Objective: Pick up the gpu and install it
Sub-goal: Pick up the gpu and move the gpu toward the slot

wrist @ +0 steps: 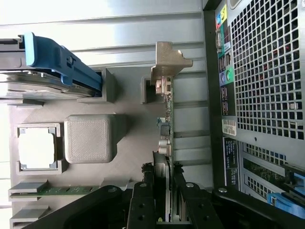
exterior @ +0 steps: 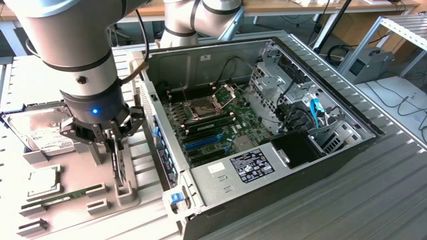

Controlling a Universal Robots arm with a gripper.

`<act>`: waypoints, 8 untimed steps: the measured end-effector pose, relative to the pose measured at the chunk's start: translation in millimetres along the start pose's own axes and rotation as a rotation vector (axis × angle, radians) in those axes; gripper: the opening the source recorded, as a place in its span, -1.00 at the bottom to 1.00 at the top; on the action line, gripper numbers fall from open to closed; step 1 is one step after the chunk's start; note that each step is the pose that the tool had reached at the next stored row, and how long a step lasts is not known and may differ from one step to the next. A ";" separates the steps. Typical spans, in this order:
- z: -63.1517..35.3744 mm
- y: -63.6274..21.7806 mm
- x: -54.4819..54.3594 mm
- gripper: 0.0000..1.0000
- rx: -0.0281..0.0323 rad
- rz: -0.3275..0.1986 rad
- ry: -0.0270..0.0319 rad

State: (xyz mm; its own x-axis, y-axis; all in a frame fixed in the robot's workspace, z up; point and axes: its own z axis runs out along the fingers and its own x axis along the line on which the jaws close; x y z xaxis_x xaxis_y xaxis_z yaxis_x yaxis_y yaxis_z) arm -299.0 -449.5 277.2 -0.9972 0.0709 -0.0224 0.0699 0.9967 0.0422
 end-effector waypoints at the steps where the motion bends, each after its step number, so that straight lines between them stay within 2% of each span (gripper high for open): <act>1: -2.4 0.1 -0.1 -0.48 0.0001 0.000 0.0000; 8: -9.8 0.5 -0.2 -0.48 0.0000 0.000 0.0000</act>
State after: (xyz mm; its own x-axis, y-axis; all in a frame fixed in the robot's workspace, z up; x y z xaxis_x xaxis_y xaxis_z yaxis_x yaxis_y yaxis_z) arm -299.0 -449.5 287.0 -0.9972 0.0709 -0.0224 0.0699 0.9967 0.0422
